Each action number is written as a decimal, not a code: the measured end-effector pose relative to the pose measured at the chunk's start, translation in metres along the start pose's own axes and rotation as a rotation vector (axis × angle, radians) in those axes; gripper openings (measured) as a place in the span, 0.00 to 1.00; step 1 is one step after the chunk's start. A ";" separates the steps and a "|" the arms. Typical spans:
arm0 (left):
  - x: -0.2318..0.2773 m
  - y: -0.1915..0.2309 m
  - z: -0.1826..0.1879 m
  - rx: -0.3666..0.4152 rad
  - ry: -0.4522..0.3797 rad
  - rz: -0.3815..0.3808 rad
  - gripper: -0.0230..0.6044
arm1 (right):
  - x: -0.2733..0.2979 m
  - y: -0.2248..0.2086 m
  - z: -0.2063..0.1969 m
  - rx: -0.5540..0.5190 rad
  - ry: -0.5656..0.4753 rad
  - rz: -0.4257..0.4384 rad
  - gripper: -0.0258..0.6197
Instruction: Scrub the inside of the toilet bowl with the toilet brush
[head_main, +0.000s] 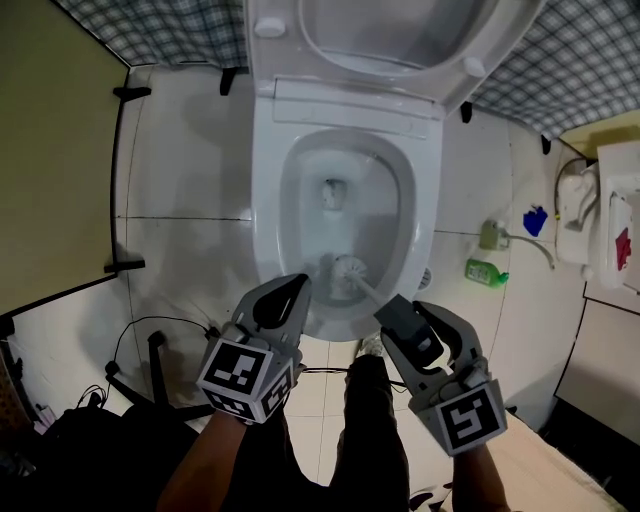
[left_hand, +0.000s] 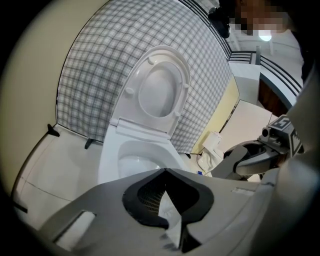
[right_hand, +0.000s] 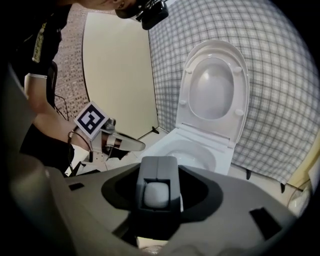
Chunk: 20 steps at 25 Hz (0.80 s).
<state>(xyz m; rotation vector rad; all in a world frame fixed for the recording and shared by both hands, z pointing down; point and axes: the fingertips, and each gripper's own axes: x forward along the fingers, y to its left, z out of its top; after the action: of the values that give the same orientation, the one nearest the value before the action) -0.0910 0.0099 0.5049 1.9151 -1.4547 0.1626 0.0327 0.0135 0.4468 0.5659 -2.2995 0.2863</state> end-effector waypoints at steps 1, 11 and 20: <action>0.000 -0.001 0.000 -0.001 0.000 0.000 0.05 | 0.006 -0.004 -0.004 -0.001 0.012 -0.010 0.38; -0.003 0.005 -0.004 -0.003 0.001 0.017 0.05 | 0.087 -0.037 -0.023 0.039 0.043 -0.046 0.38; -0.005 0.006 -0.003 -0.013 -0.003 0.010 0.05 | 0.067 -0.033 -0.075 -0.028 0.321 -0.042 0.38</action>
<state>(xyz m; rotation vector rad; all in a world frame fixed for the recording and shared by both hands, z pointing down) -0.0968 0.0155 0.5075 1.8981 -1.4641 0.1547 0.0523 -0.0095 0.5483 0.5134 -1.9766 0.3005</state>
